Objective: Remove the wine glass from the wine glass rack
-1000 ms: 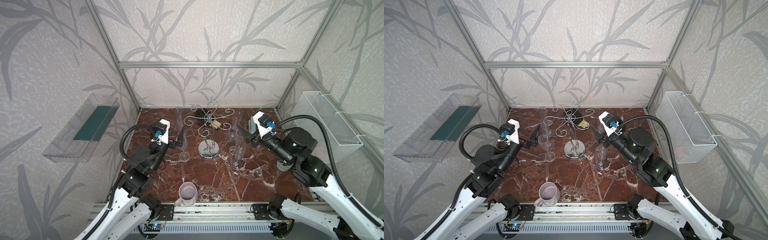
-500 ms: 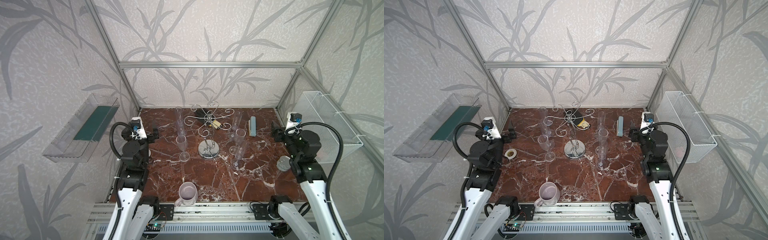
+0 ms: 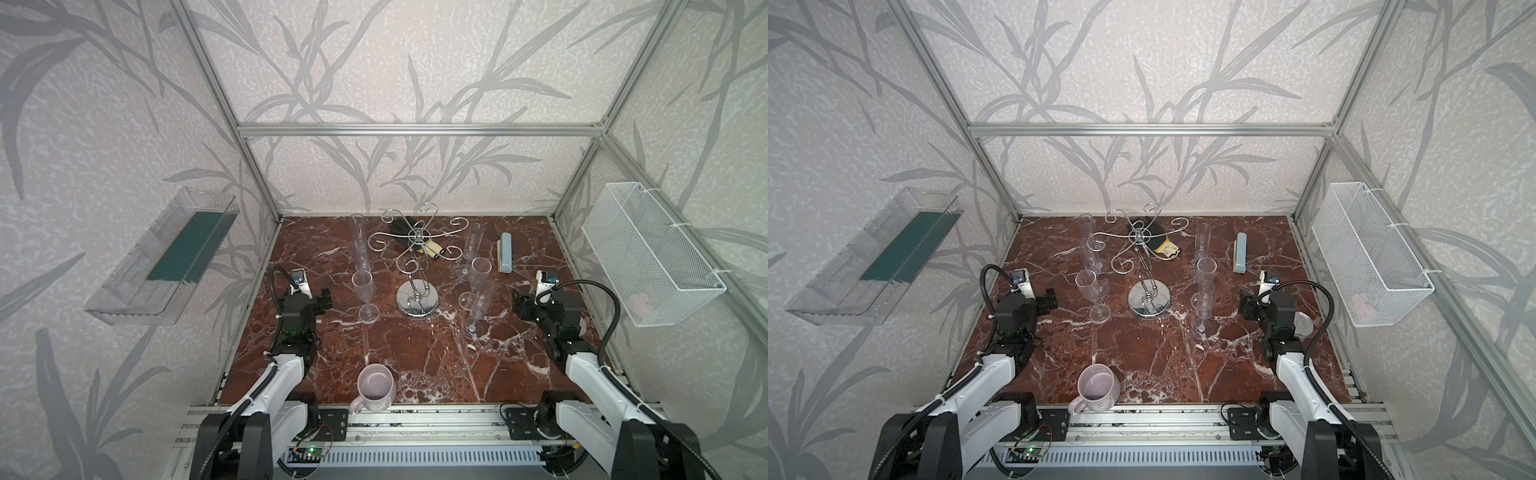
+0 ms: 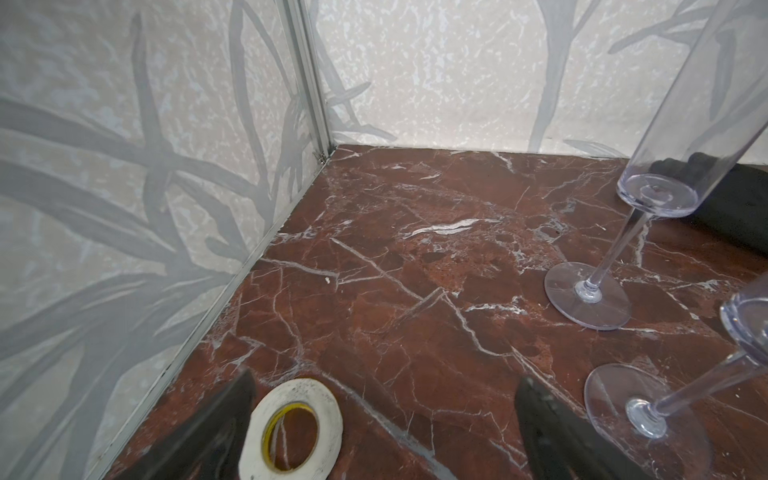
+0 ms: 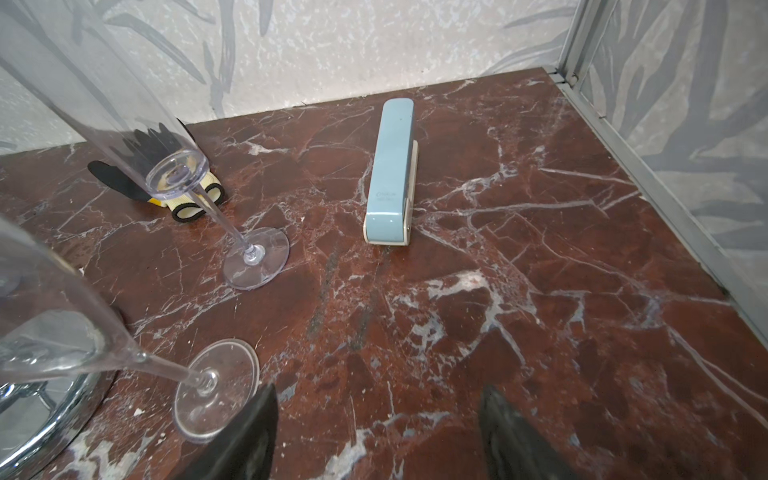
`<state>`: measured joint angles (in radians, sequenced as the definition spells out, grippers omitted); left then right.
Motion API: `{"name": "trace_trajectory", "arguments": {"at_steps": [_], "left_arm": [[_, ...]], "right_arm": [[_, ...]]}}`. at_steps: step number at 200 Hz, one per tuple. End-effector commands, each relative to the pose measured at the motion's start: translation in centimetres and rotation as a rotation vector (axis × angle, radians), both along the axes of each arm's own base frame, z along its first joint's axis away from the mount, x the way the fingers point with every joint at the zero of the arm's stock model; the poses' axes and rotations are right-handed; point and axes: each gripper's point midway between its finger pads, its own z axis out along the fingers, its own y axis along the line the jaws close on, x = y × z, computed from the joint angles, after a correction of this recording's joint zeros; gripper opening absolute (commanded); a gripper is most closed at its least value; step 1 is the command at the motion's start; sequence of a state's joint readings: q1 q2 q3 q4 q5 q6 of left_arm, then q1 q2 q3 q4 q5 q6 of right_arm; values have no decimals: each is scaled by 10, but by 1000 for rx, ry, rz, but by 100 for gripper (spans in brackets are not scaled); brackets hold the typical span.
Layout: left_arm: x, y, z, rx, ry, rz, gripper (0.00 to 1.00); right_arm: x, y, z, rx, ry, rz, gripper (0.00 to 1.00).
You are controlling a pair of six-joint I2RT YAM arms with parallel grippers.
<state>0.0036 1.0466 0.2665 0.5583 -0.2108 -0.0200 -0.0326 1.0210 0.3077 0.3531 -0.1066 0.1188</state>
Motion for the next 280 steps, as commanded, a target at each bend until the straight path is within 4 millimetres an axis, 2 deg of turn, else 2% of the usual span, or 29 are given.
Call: {"name": "trace_trajectory", "arguments": {"at_steps": [1, 15, 25, 41, 50, 58, 67, 78, 87, 112, 133, 280], "left_arm": [[16, -1, 13, -26, -105, -5, 99], [23, 2, -3, -43, -91, 18, 99], [28, 3, -13, -42, -83, 22, 99], [33, 4, -29, -42, -86, 30, 99], [39, 5, -38, -47, -77, 33, 99], [47, 2, -37, -25, -90, 10, 99], [52, -3, -39, -30, -48, -24, 99], [58, -9, -45, -33, 33, -57, 99], [63, -9, -48, -35, 66, -57, 99], [63, -8, -46, -41, 29, -57, 99], [63, -8, -47, -35, 21, -58, 99], [63, -8, -46, -32, 22, -54, 99]], "right_arm": [[23, 11, 13, -39, -120, 58, 75], [33, 9, -1, -57, -114, 39, 78], [42, 7, 2, -66, -151, 26, 100], [52, 1, 3, -120, -129, 2, 99], [53, -5, -6, -142, -86, -27, 99], [57, -11, -8, -128, -113, -62, 99], [62, -3, -9, -141, -159, -30, 99], [62, 11, -25, -177, -110, 36, 99], [69, 12, -25, -205, -136, 12, 99], [68, 14, -29, -226, -67, 17, 99], [68, 14, -27, -224, -105, 14, 99], [69, 15, -28, -227, -82, 19, 99]]}}
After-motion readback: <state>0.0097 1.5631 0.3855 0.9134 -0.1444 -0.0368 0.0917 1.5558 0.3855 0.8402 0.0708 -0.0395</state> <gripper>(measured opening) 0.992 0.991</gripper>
